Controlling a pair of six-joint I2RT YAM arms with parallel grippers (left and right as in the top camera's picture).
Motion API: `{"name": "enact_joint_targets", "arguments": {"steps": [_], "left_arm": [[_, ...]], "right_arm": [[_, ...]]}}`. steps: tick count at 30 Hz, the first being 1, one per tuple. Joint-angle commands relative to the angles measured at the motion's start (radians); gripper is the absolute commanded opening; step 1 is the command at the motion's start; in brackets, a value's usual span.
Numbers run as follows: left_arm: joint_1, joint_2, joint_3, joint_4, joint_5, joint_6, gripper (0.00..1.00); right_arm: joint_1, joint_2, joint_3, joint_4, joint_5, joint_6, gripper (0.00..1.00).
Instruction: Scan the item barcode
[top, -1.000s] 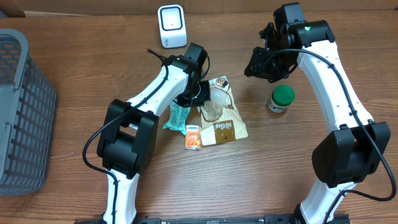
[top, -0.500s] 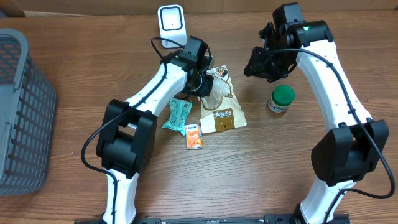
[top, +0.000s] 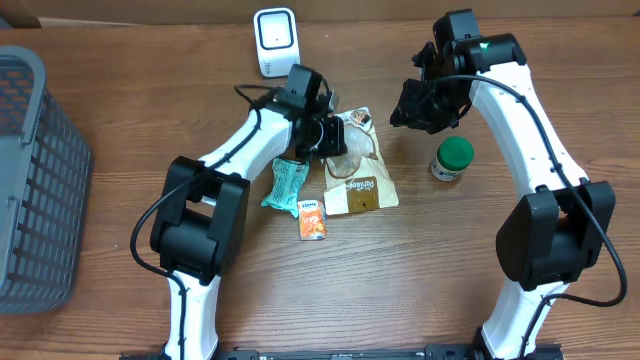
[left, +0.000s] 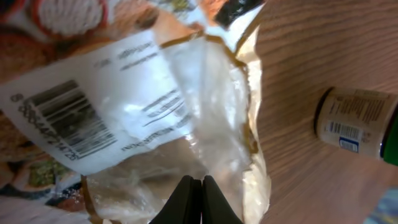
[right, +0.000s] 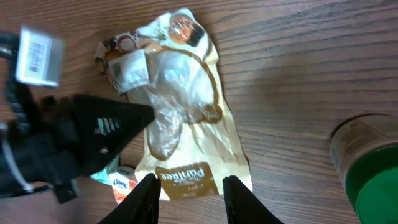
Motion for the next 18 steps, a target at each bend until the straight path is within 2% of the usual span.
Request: {"name": "enact_joint_targets", "arguments": {"steps": [1, 10, 18], "left_arm": [[-0.016, -0.002, -0.061, 0.029, 0.043, -0.102, 0.04], [0.042, -0.002, -0.129, -0.063, -0.116, -0.093, 0.04], [0.095, -0.002, -0.129, -0.108, -0.114, -0.010, 0.04]], "right_arm": [[0.001, 0.004, -0.004, 0.001, 0.010, -0.004, 0.32], [0.001, 0.004, -0.018, -0.006, 0.006, -0.004, 0.33], [0.001, 0.011, -0.146, 0.103, -0.069, -0.012, 0.46]]}}
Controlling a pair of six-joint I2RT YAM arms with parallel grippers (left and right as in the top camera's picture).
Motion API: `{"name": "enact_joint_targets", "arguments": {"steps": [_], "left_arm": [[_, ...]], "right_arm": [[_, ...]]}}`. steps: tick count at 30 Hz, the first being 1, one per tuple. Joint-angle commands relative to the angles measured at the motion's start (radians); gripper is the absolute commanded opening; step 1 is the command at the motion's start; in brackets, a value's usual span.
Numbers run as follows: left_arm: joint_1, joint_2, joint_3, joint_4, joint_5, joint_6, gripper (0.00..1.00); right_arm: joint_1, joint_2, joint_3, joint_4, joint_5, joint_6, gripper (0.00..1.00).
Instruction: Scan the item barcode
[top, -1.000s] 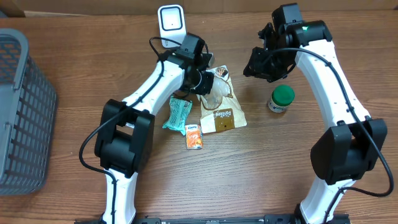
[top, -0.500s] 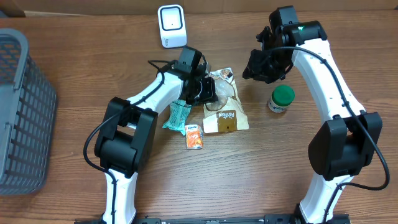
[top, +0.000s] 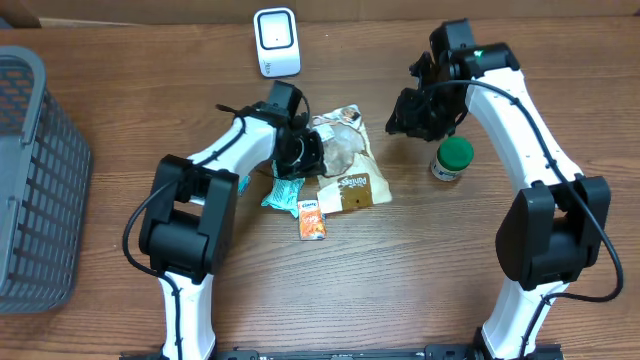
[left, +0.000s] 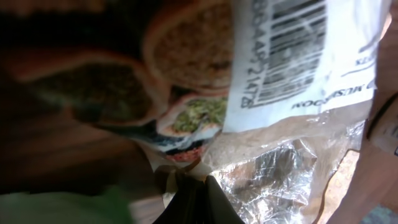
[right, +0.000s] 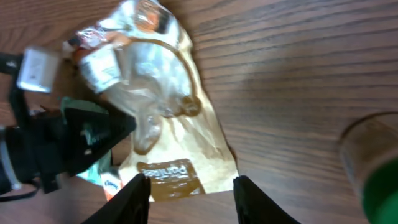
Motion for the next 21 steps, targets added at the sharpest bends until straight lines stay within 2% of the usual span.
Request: {"name": "enact_joint_targets", "arguments": {"steps": [1, 8, 21], "left_arm": [[0.016, 0.013, -0.033, -0.019, -0.093, 0.057, 0.04], [0.013, 0.013, -0.034, -0.050, -0.093, 0.074, 0.04], [0.013, 0.013, -0.034, -0.060, -0.093, 0.075, 0.04]], "right_arm": [[0.000, 0.014, -0.067, 0.055, -0.067, -0.012, 0.47], [0.001, 0.117, -0.106, 0.126, -0.117, -0.037, 0.50], [0.002, 0.274, -0.107, 0.149, -0.239, -0.115, 0.56]]}}
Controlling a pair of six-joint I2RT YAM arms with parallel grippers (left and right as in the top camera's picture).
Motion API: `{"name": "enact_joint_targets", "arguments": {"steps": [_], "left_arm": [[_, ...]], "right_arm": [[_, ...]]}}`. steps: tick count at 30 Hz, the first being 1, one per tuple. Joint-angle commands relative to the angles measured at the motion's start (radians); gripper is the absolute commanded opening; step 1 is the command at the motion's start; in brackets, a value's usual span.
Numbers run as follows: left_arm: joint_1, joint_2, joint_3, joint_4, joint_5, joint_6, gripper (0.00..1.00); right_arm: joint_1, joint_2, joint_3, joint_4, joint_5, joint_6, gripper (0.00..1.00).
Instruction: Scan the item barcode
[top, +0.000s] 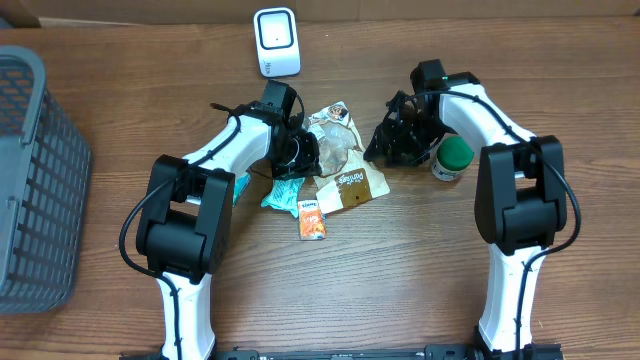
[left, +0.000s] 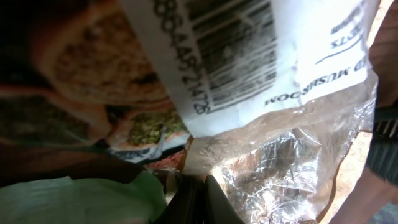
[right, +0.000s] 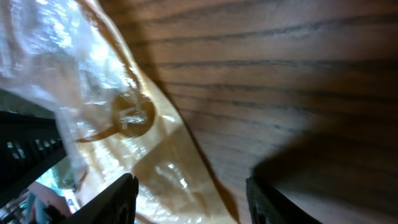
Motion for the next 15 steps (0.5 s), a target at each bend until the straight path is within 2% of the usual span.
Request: {"name": "enact_joint_targets", "arguments": {"steps": [1, 15], "left_arm": [[0.003, 0.018, -0.034, -0.024, -0.085, 0.026, 0.04], [0.003, 0.018, -0.034, -0.029, -0.080, 0.039, 0.04]], "right_arm": [[0.003, 0.041, -0.011, 0.005, -0.040, -0.025, 0.56], [0.082, 0.053, -0.055, 0.074, -0.244, -0.084, 0.58]]}}
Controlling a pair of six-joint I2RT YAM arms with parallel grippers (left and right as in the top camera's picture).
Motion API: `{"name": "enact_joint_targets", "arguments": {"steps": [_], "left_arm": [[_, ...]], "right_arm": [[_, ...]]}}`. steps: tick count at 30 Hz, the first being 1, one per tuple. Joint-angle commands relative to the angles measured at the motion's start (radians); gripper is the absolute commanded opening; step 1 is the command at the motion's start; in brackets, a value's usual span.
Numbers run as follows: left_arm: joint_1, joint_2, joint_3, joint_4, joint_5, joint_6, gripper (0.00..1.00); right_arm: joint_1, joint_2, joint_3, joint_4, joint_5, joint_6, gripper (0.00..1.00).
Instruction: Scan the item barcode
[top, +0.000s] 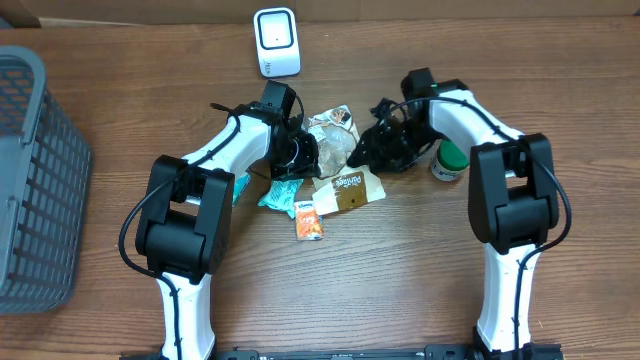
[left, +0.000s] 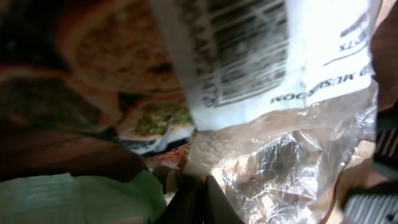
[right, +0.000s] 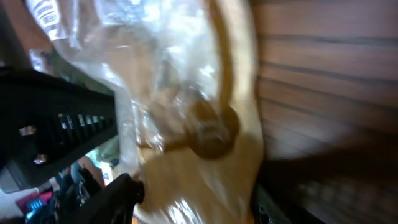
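Note:
The item is a crinkly snack bag (top: 345, 150) with a clear window and a brown printed bottom, lying mid-table. Its white barcode label (left: 249, 50) fills the left wrist view. My left gripper (top: 300, 155) is shut on the bag's clear plastic (left: 280, 162) at its left edge; the closed fingertips (left: 194, 196) show at the bottom. My right gripper (top: 385, 145) is open at the bag's right side, with the tan film (right: 193, 124) between its spread fingers (right: 118, 193). The white scanner (top: 275, 40) stands at the back of the table.
A green-capped jar (top: 452, 160) stands just right of the right gripper. A teal packet (top: 280, 192) and a small orange box (top: 308, 215) lie in front of the bag. A grey basket (top: 35, 180) sits at the left table edge.
My right gripper has moved left and now has the bag's right side between its open fingers. The bag's brown bottom has shifted slightly. The left gripper still holds the bag.
At first my left gripper was shut on the bag's top, with the right gripper open and high near the jar. Then the bag was drawn left with its label turned to the left wrist camera. The right gripper was lower each time and is now at the bag.

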Motion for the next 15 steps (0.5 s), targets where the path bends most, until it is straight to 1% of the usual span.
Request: {"name": "enact_joint_targets", "arguments": {"steps": [1, 6, 11, 15], "left_arm": [[0.002, 0.019, -0.034, -0.015, -0.077, 0.020, 0.04], [0.002, 0.019, -0.034, -0.019, -0.077, 0.020, 0.04], [0.002, 0.019, -0.034, -0.022, -0.077, 0.023, 0.04], [0.003, 0.019, -0.034, -0.022, -0.077, 0.023, 0.04]], "right_arm": [[0.035, 0.035, -0.019, 0.037, -0.084, -0.016, 0.58], [0.038, 0.035, -0.019, 0.116, -0.205, -0.016, 0.59], [0.037, 0.035, -0.019, 0.189, -0.319, -0.016, 0.63], [0.063, 0.035, -0.019, 0.207, -0.307, -0.017, 0.63]]}}
